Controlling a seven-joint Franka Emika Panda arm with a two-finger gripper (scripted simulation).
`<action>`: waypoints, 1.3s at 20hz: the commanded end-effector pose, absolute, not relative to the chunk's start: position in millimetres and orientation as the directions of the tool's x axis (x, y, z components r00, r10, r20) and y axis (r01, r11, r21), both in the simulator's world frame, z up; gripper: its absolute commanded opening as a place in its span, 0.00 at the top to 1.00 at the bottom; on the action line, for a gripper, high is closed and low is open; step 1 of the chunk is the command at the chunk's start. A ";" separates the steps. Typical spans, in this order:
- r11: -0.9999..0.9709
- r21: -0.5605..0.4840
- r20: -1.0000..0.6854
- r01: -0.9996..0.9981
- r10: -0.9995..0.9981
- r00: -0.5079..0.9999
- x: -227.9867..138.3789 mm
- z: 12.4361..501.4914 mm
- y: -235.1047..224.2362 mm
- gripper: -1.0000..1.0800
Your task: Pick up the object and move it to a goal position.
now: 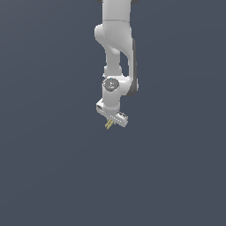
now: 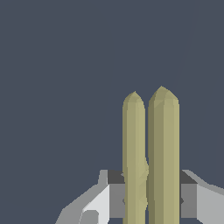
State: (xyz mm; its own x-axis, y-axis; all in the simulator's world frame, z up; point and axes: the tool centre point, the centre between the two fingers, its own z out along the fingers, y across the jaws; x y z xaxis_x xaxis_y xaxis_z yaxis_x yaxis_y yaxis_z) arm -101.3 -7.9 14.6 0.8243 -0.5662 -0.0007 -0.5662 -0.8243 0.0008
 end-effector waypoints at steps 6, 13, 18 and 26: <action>-0.826 0.000 0.000 -0.564 -0.564 0.826 -81.4 14.8 11.7 1.00; -0.826 0.000 0.000 -0.564 -0.564 0.826 -47.3 14.9 43.7 1.00; -0.826 0.000 0.000 -0.564 -0.564 0.826 -17.5 15.0 70.8 1.00; -0.826 0.000 0.000 -0.564 -0.564 0.826 25.3 15.1 109.2 1.00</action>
